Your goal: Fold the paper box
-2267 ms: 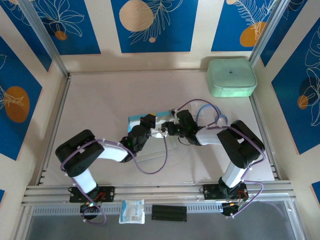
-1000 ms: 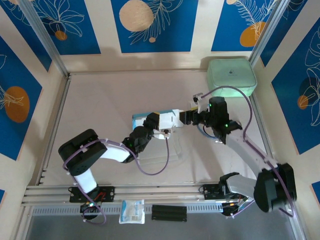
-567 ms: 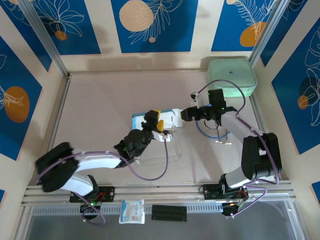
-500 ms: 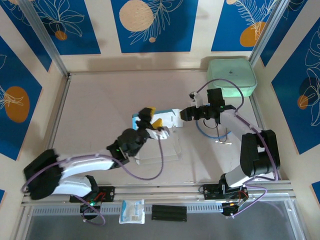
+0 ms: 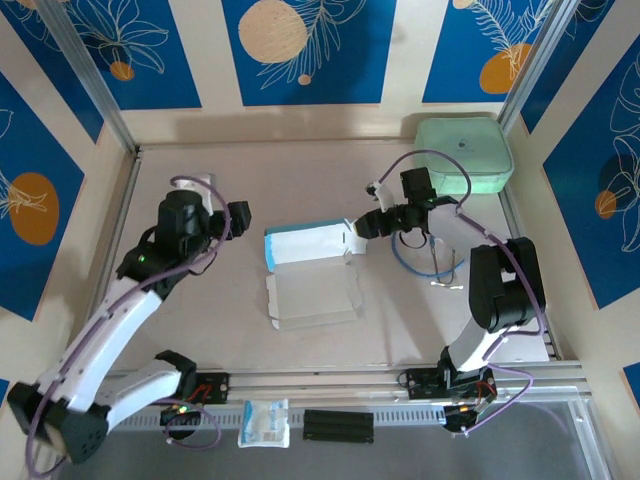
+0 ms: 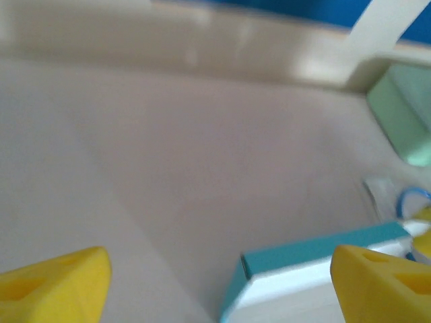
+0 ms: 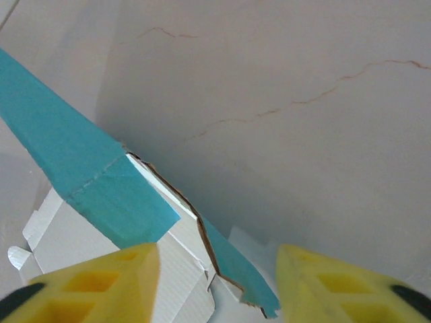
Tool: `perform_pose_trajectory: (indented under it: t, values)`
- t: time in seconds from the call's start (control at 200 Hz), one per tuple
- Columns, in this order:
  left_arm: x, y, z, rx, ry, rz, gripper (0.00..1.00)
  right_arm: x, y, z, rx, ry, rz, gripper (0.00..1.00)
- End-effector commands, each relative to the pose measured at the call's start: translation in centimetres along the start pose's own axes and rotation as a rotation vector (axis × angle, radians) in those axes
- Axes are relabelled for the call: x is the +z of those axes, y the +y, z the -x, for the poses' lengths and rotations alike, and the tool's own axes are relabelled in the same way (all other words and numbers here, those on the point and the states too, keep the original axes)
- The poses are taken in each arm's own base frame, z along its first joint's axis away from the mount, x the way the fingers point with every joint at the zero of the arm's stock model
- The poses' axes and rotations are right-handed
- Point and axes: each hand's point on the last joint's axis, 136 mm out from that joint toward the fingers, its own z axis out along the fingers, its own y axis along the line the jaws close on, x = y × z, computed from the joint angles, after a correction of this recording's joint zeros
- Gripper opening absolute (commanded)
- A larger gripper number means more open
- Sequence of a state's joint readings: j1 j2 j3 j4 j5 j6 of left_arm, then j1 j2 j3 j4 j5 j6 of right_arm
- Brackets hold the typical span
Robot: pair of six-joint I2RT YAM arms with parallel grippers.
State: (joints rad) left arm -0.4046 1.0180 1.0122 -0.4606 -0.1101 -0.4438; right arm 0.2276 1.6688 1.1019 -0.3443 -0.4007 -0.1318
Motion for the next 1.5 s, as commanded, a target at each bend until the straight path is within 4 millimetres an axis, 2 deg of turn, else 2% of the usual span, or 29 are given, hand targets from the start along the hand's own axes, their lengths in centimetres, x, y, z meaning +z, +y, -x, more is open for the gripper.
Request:
perform_pose_trajectory:
  t: [0.0, 0.11, 0.225, 0.45, 0.555, 0.675, 0.77, 0.91, 1.116, 1.381, 1.496]
  values:
    - [0.9, -1.1, -5.3, -0.266, 0.316, -0.131, 0.83, 0.6, 0.5, -0.4, -0.047, 0.047, -0.003, 0.4]
    - [2.8, -0.4, -5.6, -0.38, 0.336, -0.16, 0.82, 1.3, -0.8, -1.2, -0.073, 0.103, -0.117, 0.3]
    - [4.8, 0.5, -6.6, -0.49, 0.356, -0.165, 0.81, 1.9, -0.8, -1.7, -0.129, 0.121, -0.175, 0.23]
    - [7.5, 0.5, -8.2, -0.511, 0.406, -0.189, 0.86, 1.7, -0.5, -1.1, -0.256, 0.083, -0.267, 0.13]
    - [8.5, 1.1, -8.1, -0.509, 0.372, -0.177, 0.88, 1.6, 0.7, -0.8, -0.325, 0.055, -0.247, 0.1]
    - [9.3, 1.5, -6.8, -0.528, 0.299, -0.178, 0.89, 1.5, 1.6, -0.4, -0.433, 0.03, -0.265, 0.07]
    - [9.6, 1.4, -6.4, -0.547, 0.28, -0.188, 0.87, 1.3, 2.0, 0.2, -0.481, 0.016, -0.289, 0.05]
    - [9.6, 1.0, -8.3, -0.562, 0.378, -0.2, 0.82, 1.4, 2.2, 1.1, -0.518, -0.009, -0.337, 0.01]
    - [8.4, 0.5, -10.5, -0.575, 0.454, -0.221, 0.8, 1.7, 2.1, 2.3, -0.556, -0.063, -0.412, 0.01]
    - [7.0, 0.3, -11.1, -0.579, 0.483, -0.198, 0.7, 1.8, 2.0, 2.6, -0.56, -0.066, -0.428, 0.01]
    - [6.1, 0.0, -12.1, -0.559, 0.528, -0.168, 0.7, 1.8, 1.7, 2.7, -0.555, -0.061, -0.445, 0.01]
